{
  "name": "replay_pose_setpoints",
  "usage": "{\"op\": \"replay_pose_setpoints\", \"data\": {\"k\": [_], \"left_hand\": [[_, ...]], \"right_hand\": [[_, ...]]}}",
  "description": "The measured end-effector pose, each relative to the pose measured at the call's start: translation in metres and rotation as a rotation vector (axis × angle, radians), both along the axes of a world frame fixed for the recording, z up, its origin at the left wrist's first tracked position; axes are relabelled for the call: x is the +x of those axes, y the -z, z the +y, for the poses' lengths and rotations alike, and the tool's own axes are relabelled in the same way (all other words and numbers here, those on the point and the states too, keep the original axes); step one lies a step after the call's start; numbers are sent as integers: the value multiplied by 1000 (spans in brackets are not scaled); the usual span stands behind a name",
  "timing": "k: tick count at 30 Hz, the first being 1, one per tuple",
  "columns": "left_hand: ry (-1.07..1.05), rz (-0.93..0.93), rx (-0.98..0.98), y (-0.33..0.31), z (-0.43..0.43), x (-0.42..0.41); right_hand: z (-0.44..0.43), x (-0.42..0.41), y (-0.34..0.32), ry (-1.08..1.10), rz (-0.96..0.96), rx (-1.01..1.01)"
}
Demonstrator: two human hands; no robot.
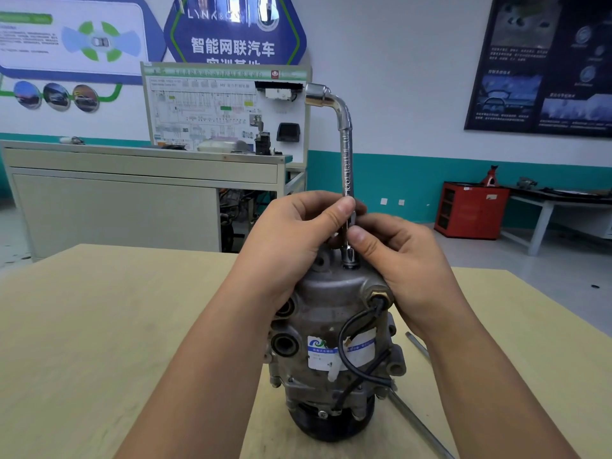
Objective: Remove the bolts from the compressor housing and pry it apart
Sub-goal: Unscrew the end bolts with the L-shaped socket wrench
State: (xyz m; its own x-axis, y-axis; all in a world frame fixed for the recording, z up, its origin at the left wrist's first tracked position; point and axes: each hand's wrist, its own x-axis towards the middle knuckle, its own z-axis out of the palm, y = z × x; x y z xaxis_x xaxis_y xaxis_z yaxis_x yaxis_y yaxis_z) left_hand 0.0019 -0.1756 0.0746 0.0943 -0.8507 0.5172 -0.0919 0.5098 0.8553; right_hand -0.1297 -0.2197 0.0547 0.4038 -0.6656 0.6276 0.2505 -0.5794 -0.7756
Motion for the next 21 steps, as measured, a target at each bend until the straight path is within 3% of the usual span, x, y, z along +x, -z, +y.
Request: {"op": "replay_pose_setpoints", "data": {"k": [8,21], "left_hand": [[-92,-3,-41,0,0,-1],[-12,27,-23,0,-1,1]], "right_hand": [[0,1,-1,0,-8,-38],[2,0,-2,14,24,-47]]}}
